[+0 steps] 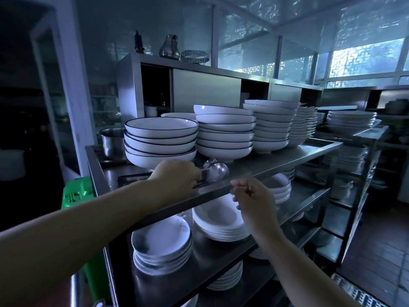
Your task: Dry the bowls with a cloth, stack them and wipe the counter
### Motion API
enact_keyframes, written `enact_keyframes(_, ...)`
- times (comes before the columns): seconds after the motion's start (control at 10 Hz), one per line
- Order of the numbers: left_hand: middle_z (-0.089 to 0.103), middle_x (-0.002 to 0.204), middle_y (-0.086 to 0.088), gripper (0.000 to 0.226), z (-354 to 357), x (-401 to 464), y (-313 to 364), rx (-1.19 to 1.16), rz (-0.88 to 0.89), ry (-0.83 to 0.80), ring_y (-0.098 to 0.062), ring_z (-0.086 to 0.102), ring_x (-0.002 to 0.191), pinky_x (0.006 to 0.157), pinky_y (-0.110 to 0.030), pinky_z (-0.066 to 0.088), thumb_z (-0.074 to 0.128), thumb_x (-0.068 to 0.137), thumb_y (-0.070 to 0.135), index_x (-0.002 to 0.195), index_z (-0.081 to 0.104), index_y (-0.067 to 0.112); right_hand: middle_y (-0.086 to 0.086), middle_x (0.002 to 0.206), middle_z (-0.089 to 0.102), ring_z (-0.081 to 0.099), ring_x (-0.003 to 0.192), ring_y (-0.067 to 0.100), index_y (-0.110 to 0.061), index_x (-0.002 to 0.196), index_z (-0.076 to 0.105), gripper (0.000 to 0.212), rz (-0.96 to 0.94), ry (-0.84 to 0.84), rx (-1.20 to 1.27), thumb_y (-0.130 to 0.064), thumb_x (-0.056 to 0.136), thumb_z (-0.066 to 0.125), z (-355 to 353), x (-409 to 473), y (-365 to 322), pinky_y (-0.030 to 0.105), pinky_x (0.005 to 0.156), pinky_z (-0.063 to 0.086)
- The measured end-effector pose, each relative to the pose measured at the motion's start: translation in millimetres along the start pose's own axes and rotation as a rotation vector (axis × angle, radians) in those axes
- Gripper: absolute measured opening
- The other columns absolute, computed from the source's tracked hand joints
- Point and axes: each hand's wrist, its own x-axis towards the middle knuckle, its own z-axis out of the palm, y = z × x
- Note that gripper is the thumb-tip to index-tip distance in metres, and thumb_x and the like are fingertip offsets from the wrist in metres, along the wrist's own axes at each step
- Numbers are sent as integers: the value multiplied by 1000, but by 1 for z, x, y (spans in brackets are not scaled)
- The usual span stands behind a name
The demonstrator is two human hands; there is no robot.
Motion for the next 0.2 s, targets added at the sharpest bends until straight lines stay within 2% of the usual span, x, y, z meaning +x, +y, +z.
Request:
enact_keyframes(0.1,61,98,5,19,-8,-19,22,91,49,137,-22,60,93,61,-28,35,43,89,27,100,59,27,-15,73,66,60,72,-1,-40,80,63,24,-31,-33,-171,-18,85,54,-3,-8,-2,24,63,46)
enact_keyframes(0.2,62,96,7,15,-7,-33,40,49,23,200,-18,60,91,60,-27,34,45,92,29,98,59,28,-21,80,64,57,75,-3,-38,88,63,20,-113,-41,-327,-21,86,53,-9,-17,-1,17,60,37)
